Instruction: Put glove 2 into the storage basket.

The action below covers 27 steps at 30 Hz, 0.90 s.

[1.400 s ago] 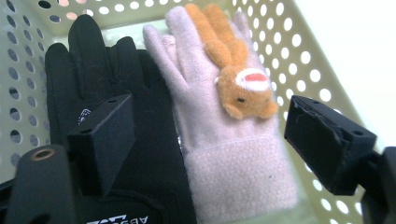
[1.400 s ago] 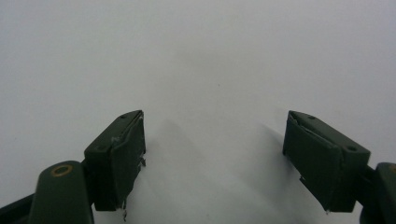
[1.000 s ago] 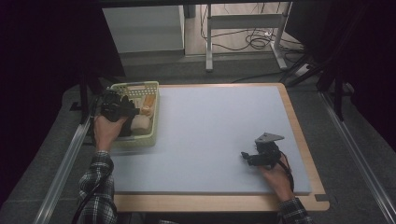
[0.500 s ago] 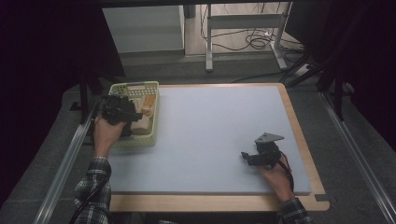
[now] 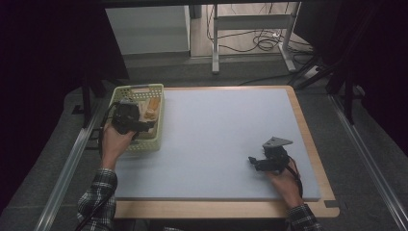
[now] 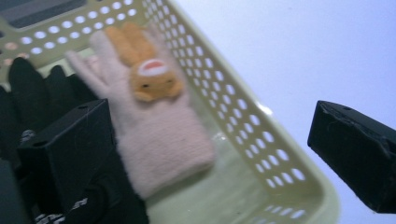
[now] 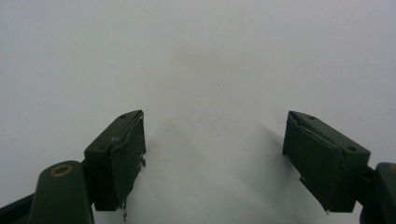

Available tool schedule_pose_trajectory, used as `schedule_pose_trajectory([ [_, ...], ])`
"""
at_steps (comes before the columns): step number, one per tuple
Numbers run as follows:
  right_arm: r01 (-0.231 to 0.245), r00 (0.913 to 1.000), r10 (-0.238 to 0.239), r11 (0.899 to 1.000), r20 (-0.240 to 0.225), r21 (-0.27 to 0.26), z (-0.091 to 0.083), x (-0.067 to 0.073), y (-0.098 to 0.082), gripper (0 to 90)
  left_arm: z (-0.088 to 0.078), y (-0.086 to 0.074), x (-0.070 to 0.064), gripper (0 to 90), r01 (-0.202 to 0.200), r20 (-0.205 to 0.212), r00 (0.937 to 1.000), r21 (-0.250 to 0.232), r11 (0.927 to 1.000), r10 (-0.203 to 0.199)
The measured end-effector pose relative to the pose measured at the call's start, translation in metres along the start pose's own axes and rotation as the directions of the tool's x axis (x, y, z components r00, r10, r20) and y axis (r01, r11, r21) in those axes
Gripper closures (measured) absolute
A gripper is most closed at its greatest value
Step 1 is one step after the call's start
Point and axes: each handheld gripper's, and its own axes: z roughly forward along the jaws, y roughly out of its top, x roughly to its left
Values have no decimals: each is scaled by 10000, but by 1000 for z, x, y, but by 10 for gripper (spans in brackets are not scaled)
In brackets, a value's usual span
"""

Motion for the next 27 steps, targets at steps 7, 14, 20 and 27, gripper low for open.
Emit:
schedule_pose_trajectory([
  [7, 10, 10000, -10, 10000, 8, -4, 0, 0, 0, 207, 1, 2, -22, 10, -541, 216, 9983, -76, 9985, 542],
  [14, -4, 10000, 4, 10000, 3, 2, 0, 0, 0, 208, -1, 5, -49, 11, -1041, 520, 9930, -395, 9938, 1061],
  [20, 5, 10000, -5, 10000, 13, -2, 0, 0, 0, 208, -4, 5, -72, 11, -1379, 975, 9846, -751, 9876, 1449],
  [27, 22, 10000, -22, 10000, 17, -4, 0, 0, 0, 208, -3, -3, -94, 11, -1788, 1314, 9730, -915, 9796, 1899],
])
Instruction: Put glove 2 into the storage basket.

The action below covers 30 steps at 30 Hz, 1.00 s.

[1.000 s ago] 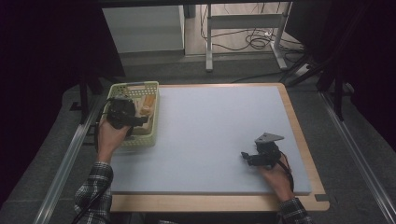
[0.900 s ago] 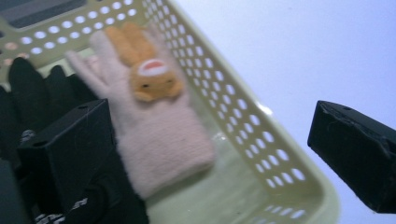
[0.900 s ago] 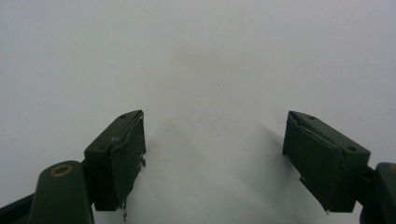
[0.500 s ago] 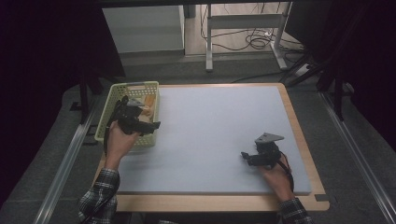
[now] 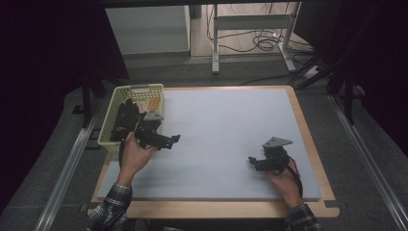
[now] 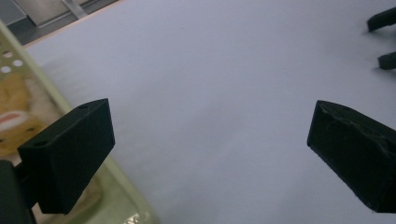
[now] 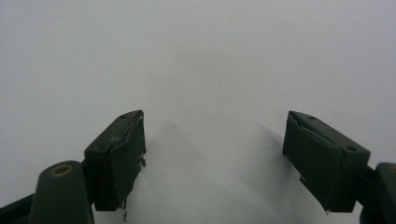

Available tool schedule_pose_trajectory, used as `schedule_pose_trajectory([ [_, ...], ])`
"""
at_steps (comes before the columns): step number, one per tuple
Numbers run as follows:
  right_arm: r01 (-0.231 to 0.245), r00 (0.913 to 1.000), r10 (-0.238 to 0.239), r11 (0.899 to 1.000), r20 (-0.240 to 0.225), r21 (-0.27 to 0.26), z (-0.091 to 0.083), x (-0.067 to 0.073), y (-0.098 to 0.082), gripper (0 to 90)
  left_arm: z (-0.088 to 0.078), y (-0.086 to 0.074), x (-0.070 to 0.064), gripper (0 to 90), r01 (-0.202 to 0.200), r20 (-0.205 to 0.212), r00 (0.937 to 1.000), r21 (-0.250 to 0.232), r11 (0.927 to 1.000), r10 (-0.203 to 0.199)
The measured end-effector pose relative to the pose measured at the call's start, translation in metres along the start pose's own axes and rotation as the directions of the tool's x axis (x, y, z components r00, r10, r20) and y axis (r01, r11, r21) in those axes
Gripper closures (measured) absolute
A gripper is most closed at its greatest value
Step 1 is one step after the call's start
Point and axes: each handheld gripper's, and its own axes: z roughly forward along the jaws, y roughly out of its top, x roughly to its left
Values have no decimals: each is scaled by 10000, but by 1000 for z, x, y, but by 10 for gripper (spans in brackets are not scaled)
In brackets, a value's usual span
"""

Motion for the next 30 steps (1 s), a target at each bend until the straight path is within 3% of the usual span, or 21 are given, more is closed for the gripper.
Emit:
schedule_pose_trajectory([
  [5, 1, 10000, -1, 10000, 4, -1, 0, 0, 0, 208, 4, -9, -13, 11, -142, 262, 9996, -71, 9999, 144],
  [11, 11, 10000, -11, 10000, 11, -9, 0, 0, 0, 208, 14, -24, -28, 10, -476, 404, 9981, 173, 9987, 469],
  [23, 53, 10000, -53, 10000, 33, -22, 0, 0, 0, 208, 30, -59, -47, 0, -505, 1054, 9933, 230, 9985, 478],
  [30, 67, 10000, -67, 10000, 46, -24, 0, 1, 0, 208, 45, -82, -53, 0, -536, 1073, 9931, 492, 9974, 480],
])
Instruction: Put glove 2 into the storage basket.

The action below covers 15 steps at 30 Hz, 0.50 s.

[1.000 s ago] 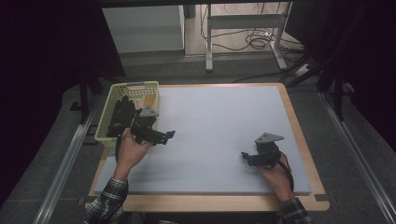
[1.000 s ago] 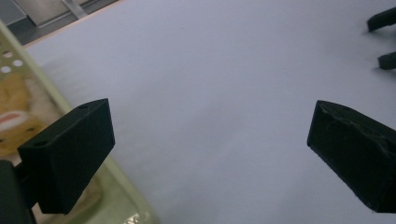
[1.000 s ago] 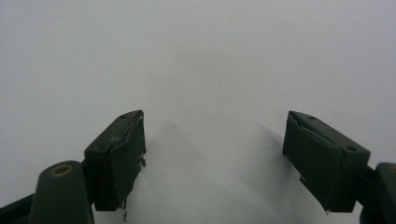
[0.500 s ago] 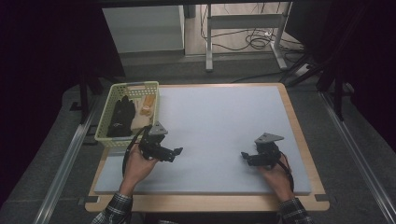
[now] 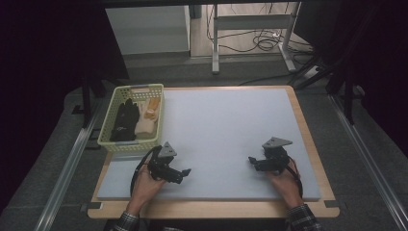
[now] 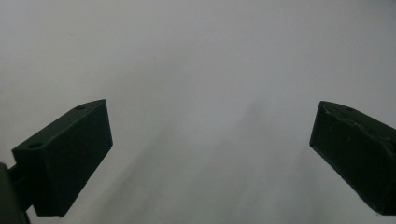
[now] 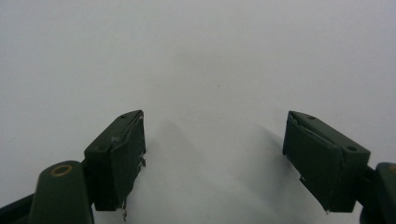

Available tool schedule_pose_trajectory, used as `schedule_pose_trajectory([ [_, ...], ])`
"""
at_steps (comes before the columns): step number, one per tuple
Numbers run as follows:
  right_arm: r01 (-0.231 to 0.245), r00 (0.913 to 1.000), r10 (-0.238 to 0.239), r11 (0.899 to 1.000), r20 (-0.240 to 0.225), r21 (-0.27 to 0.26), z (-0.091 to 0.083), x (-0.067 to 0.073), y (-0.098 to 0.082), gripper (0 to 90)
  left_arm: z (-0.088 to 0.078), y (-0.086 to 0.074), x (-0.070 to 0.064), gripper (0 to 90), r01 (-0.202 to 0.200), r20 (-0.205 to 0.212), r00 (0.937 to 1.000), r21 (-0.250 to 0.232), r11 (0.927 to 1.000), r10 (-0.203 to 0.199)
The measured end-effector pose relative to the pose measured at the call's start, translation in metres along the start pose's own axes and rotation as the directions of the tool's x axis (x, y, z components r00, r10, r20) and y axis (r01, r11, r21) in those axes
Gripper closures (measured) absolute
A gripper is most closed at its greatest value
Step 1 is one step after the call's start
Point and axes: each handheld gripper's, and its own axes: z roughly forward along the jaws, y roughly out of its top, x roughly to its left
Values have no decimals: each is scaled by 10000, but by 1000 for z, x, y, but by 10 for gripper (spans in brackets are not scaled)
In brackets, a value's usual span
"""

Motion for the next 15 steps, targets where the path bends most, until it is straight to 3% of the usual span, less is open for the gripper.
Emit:
schedule_pose_trajectory([
  [4, 11, 10000, -11, 10000, 13, 0, 0, 0, 0, 208, 9, -8, -3, 0, -133, -227, 9996, 409, 9991, 142],
  [7, 11, 10000, -11, 10000, 16, 1, 0, 0, 0, 208, 14, -11, -4, 0, -94, -123, 9999, 606, 9981, 102],
  [15, -5, 10000, 5, 10000, 1, -8, 0, 0, 0, 208, 15, -11, -3, 0, 46, -134, 9999, 661, 9978, -37],
])
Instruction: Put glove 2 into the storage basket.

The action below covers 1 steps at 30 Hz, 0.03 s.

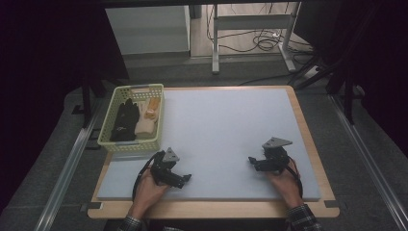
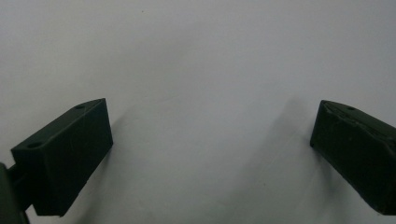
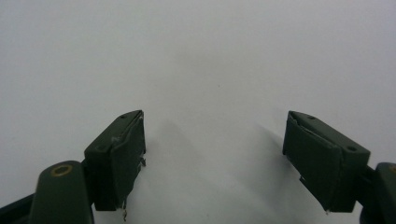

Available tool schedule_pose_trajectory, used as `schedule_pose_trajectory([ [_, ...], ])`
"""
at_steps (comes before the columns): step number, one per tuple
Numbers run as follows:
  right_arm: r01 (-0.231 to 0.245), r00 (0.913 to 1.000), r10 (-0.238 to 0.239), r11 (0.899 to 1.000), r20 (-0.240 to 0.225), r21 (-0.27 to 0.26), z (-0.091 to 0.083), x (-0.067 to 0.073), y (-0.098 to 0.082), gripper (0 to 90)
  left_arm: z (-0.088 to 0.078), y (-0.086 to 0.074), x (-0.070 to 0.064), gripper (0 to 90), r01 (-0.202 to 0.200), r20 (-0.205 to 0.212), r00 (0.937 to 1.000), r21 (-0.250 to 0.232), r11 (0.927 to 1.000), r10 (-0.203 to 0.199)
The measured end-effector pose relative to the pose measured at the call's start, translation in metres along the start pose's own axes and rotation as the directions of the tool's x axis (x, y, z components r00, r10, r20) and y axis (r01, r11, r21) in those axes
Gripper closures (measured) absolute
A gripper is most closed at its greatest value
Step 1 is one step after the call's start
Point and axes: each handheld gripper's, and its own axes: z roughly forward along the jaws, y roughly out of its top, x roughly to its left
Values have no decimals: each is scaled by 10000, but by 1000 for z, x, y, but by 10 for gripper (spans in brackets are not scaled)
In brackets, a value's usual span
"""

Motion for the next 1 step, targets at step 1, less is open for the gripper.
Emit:
schedule_pose_trajectory([
  [1, 7, 10000, -7, 10000, 0, 11, 0, 0, 0, 208, 0, 0, 0, 0, -2, 1, 10000, 0, 10000, 2],
])
